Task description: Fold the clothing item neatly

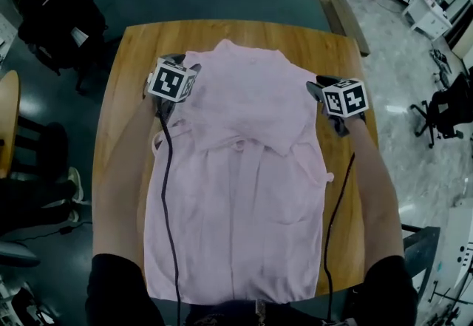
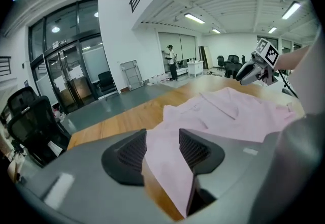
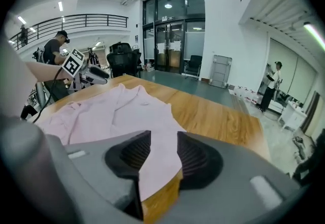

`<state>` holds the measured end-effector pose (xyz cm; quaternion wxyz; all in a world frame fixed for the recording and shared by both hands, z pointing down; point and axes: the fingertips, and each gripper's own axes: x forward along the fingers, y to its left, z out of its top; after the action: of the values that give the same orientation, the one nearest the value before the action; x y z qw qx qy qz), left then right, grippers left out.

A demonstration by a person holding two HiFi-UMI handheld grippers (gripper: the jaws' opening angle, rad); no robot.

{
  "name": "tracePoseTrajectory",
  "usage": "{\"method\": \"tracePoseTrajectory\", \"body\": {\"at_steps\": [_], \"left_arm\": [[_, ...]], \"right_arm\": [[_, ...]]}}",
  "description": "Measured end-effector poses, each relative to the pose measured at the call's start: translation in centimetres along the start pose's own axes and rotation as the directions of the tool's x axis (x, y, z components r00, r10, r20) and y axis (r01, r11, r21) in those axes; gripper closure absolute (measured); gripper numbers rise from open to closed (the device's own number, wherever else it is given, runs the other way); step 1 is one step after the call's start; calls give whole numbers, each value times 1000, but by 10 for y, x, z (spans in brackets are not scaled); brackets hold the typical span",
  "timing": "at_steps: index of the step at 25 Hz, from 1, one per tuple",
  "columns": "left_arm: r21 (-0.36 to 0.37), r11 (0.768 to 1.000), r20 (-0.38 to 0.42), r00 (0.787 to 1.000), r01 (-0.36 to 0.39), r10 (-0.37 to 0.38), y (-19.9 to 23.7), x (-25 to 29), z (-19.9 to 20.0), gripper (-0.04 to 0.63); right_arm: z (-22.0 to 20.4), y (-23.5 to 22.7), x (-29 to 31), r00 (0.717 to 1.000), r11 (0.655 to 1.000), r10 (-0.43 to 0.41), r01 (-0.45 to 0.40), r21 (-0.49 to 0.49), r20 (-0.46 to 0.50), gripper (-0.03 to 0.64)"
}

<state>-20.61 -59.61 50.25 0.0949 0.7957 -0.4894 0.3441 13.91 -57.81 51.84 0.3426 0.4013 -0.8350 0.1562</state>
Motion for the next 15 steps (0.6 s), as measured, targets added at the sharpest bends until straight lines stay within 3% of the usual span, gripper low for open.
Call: {"method": "tracePoseTrajectory", "body": {"at_steps": [5,11,15], "left_arm": [[-15,1000,-68,998,-5,4,31,55,-13,368],[-68,998,-148,989,7,-17,53,89,-37,318],[-64,996,-185,980,57,-68,47,97,-41,332]], "right_arm": [[-3,-41,54,999,1000,-12,13,26,-39,408],[-26,-65,82,991,992,50,-35,119,-120,394],[-29,-64,79,983,994,76,-63,85,-166,402]]}}
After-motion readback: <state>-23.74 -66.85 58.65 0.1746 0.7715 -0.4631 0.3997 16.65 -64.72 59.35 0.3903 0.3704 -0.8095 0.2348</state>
